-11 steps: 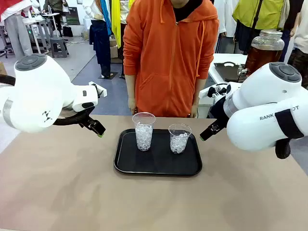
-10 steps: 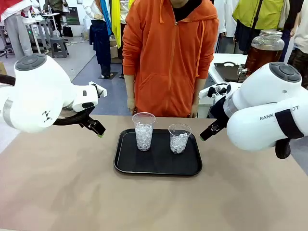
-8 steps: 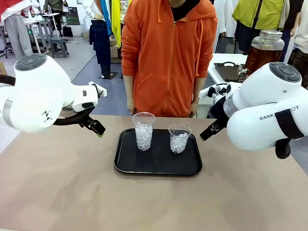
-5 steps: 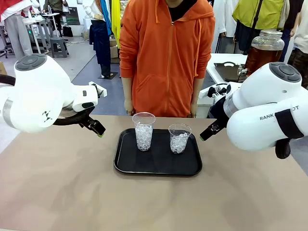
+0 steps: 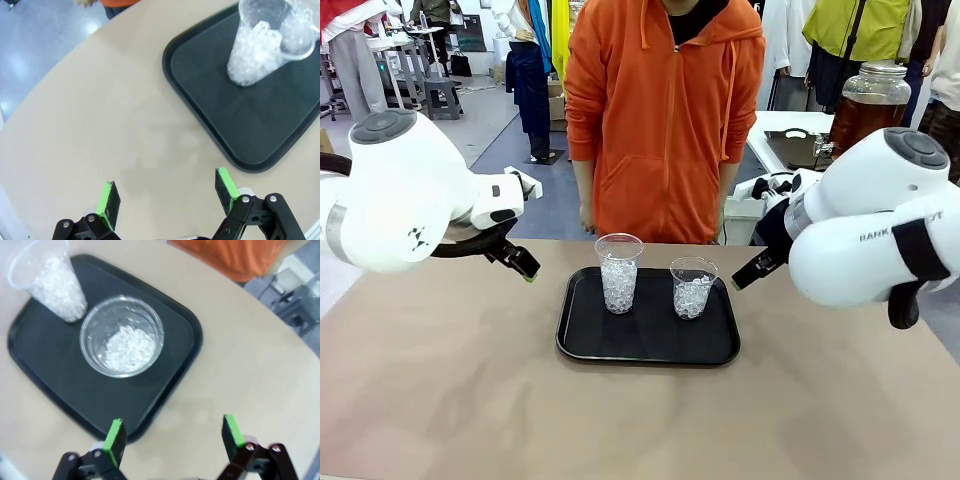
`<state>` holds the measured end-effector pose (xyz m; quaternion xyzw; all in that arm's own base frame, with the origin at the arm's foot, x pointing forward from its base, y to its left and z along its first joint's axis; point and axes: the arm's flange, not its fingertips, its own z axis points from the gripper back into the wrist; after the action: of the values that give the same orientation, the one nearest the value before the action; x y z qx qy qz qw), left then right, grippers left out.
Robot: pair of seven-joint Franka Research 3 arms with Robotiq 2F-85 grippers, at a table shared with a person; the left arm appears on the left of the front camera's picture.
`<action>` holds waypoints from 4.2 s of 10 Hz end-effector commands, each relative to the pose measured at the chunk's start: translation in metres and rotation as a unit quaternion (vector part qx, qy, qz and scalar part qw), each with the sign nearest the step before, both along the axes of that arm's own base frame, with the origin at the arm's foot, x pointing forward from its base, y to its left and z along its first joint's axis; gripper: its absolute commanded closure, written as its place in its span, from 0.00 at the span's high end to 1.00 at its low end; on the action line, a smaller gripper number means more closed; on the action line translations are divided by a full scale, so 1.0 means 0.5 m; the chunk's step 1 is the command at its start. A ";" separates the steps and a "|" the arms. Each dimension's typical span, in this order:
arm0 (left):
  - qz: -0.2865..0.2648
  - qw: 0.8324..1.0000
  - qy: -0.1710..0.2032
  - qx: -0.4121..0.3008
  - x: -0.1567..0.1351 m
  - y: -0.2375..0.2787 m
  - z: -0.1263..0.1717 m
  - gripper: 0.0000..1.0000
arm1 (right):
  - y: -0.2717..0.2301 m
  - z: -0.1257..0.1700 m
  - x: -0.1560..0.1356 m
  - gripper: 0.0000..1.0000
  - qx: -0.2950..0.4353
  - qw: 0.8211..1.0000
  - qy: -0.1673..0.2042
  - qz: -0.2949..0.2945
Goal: Pour the drink into the iced cup.
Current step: Pick up the iced cup indicated by the human and present it to them.
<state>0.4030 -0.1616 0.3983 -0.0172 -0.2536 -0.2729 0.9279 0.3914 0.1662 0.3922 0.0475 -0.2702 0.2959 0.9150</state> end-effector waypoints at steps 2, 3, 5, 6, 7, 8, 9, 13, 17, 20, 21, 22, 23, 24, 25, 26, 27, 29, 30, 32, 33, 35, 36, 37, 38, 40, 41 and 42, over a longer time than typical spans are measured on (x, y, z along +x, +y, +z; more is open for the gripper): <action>0.010 0.998 -0.010 -0.060 0.003 0.010 0.109 1.00 | -0.076 0.111 0.014 1.00 0.125 0.992 0.032 0.014; 0.027 0.996 -0.004 -0.083 0.007 0.015 0.143 1.00 | -0.095 0.137 0.020 1.00 0.156 0.987 0.043 0.001; 0.080 0.984 0.038 -0.156 0.031 0.038 0.179 1.00 | -0.129 0.161 0.038 1.00 0.234 0.967 0.097 -0.010; 0.096 0.976 0.067 -0.185 0.043 0.050 0.182 1.00 | -0.143 0.164 0.046 1.00 0.257 0.958 0.125 -0.017; 0.099 0.964 0.096 -0.226 0.057 0.067 0.175 1.00 | -0.160 0.163 0.060 1.00 0.290 0.944 0.157 -0.011; 0.095 0.953 0.118 -0.264 0.067 0.087 0.159 1.00 | -0.181 0.153 0.076 1.00 0.324 0.927 0.189 -0.008; 0.090 0.943 0.133 -0.291 0.075 0.103 0.143 1.00 | -0.200 0.135 0.089 1.00 0.355 0.911 0.211 0.000; 0.071 0.911 0.174 -0.368 0.093 0.147 0.069 1.00 | -0.243 0.073 0.109 1.00 0.425 0.869 0.251 0.022; 0.080 0.913 0.175 -0.359 0.078 0.149 0.067 1.00 | -0.250 0.061 0.095 1.00 0.421 0.869 0.261 0.012; 0.079 0.918 0.175 -0.346 0.081 0.150 0.057 1.00 | -0.252 0.053 0.096 1.00 0.410 0.874 0.263 0.012; 0.094 0.896 0.183 -0.393 0.093 0.177 0.064 1.00 | -0.255 0.057 0.117 1.00 0.440 0.856 0.272 -0.023; 0.093 0.877 0.188 -0.433 0.105 0.205 0.071 1.00 | -0.267 0.060 0.135 1.00 0.473 0.829 0.296 -0.036; 0.096 0.856 0.199 -0.468 0.112 0.235 0.065 1.00 | -0.287 0.056 0.152 1.00 0.502 0.800 0.324 -0.057; 0.096 0.834 0.210 -0.500 0.120 0.251 0.055 1.00 | -0.301 0.049 0.162 1.00 0.529 0.774 0.341 -0.070; 0.094 0.818 0.220 -0.523 0.125 0.258 0.043 1.00 | -0.308 0.037 0.167 1.00 0.545 0.763 0.341 -0.066; 0.098 0.804 0.221 -0.544 0.132 0.263 0.027 1.00 | -0.319 0.020 0.175 1.00 0.567 0.750 0.332 -0.069; 0.089 0.787 0.222 -0.569 0.141 0.270 0.006 1.00 | -0.331 -0.003 0.185 1.00 0.587 0.730 0.343 -0.069; 0.092 0.759 0.229 -0.602 0.162 0.272 -0.026 1.00 | -0.349 -0.038 0.202 1.00 0.608 0.714 0.339 -0.072; 0.105 0.742 0.242 -0.616 0.176 0.271 -0.040 1.00 | -0.353 -0.055 0.212 1.00 0.611 0.711 0.339 -0.078; 0.114 0.724 0.276 -0.621 0.207 0.266 -0.054 1.00 | -0.355 -0.080 0.238 1.00 0.603 0.715 0.344 -0.083; 0.114 0.716 0.294 -0.623 0.222 0.267 -0.056 1.00 | -0.355 -0.082 0.248 1.00 0.604 0.714 0.347 -0.077; 0.119 0.710 0.307 -0.623 0.226 0.267 -0.058 1.00 | -0.350 -0.082 0.245 1.00 0.599 0.716 0.351 -0.068; 0.116 0.714 0.313 -0.616 0.216 0.274 -0.065 1.00 | -0.350 -0.082 0.239 1.00 0.595 0.719 0.352 -0.069; 0.119 0.714 0.297 -0.622 0.221 0.259 -0.070 1.00 | -0.353 -0.090 0.240 1.00 0.596 0.716 0.353 -0.084; 0.119 0.714 0.297 -0.622 0.221 0.259 -0.070 1.00 | -0.353 -0.090 0.240 1.00 0.596 0.716 0.353 -0.084; 0.119 0.714 0.297 -0.622 0.221 0.259 -0.070 1.00 | -0.353 -0.090 0.240 1.00 0.596 0.716 0.353 -0.084; 0.119 0.714 0.297 -0.622 0.221 0.259 -0.070 1.00 | -0.353 -0.090 0.240 1.00 0.596 0.716 0.353 -0.084; 0.119 0.714 0.297 -0.622 0.221 0.259 -0.070 1.00 | -0.353 -0.090 0.240 1.00 0.596 0.716 0.353 -0.084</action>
<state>0.5140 -0.0316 0.3631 -0.6398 -0.0714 0.0797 0.7610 0.5111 -0.0101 0.3461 0.6620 -0.0490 -0.0420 0.7467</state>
